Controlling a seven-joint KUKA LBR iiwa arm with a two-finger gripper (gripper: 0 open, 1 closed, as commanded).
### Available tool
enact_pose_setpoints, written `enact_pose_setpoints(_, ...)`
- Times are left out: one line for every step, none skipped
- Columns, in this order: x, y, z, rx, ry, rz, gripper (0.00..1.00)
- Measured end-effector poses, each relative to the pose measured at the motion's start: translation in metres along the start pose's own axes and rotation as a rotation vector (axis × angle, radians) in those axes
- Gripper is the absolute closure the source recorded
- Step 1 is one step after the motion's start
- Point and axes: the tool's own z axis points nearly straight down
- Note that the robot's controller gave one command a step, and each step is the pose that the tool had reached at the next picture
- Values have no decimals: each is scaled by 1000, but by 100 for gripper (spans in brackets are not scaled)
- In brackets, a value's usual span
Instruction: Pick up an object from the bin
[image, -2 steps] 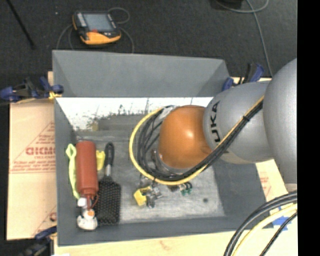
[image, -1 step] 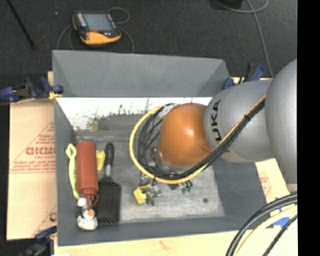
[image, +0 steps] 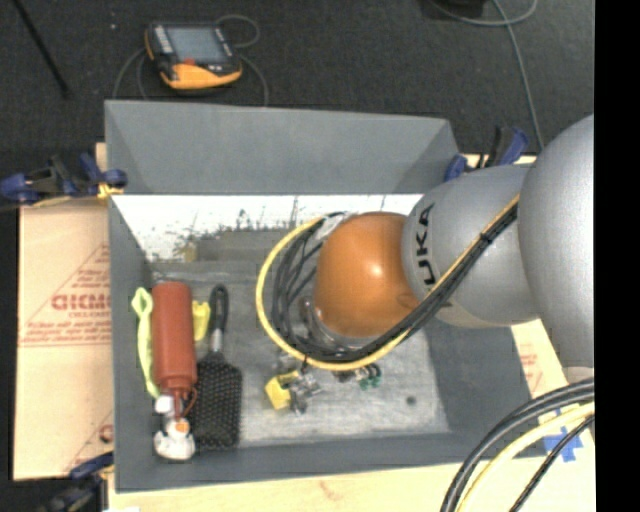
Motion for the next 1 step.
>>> enact_pose_setpoints(0,0,0,0,0,0,100)
